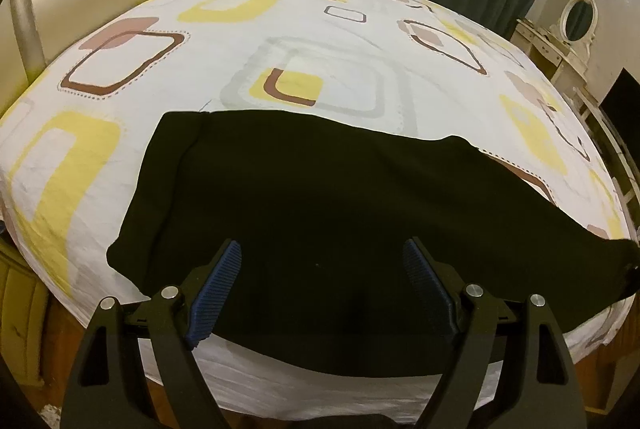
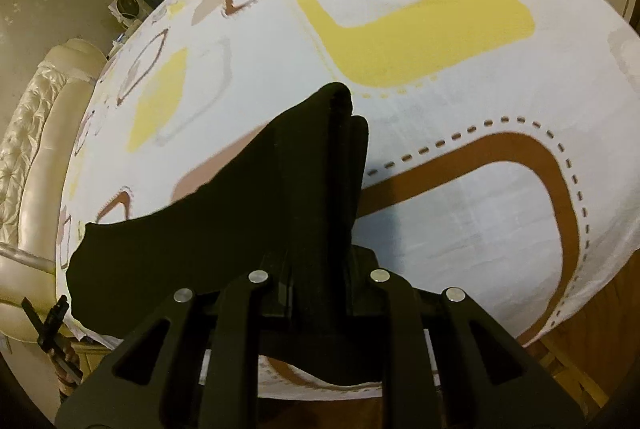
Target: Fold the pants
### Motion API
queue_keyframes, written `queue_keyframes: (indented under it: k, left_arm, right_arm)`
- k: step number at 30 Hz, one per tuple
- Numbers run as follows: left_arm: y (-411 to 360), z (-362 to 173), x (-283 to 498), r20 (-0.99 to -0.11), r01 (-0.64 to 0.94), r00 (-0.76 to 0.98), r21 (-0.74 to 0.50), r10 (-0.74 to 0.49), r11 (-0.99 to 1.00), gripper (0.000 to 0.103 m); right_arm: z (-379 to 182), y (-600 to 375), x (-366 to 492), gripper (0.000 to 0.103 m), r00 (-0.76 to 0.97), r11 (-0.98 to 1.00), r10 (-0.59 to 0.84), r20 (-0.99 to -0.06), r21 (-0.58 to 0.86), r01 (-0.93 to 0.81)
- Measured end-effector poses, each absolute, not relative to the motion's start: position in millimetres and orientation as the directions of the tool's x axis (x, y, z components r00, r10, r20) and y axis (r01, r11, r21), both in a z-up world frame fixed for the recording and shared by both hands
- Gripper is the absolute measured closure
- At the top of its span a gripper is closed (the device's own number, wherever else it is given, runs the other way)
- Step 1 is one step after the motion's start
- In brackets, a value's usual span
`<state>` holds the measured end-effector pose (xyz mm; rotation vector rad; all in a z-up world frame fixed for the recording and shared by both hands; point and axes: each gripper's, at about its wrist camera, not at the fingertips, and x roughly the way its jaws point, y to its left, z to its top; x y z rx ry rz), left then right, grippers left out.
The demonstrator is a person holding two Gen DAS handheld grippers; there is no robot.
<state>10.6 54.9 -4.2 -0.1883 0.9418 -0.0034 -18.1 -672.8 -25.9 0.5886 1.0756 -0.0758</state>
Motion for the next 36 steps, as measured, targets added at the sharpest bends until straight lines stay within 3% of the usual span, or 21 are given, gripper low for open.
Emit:
queue_keyframes:
  k: [11, 21, 27, 36]
  left_arm:
    - [55.6, 3.7, 1.2, -0.792, -0.069, 0.604, -0.171, -0.095, 0.983, 0.021]
    - [57.0, 13.6, -0.8, -0.764, -0.069, 0.639, -0.171, -0.088, 0.983, 0.021]
    - [60.8, 13.8, -0.1, -0.759, -0.087, 0.645, -0.187, -0.088, 0.978, 0.021]
    - [65.4, 14.3, 0.2, -0.750, -0.105, 0.658, -0.188, -0.074, 0.976, 0.021]
  right_arm:
    - [78.7, -601.7, -9.8, 0.087, 0.599, 0.843, 0.308, -0.740, 0.503, 0.188]
    - [154.0, -464.9, 12.6, 0.087, 0.607, 0.871, 0.416, -0.677, 0.489, -0.051]
    - [136.5, -363.7, 35.3, 0.087, 0.546, 0.929, 0.360, -0.756, 0.343, -0.137]
    - [38.3, -250.8, 59.4, 0.087, 0.408, 0.959, 0.269, -0.873, 0.203, -0.199]
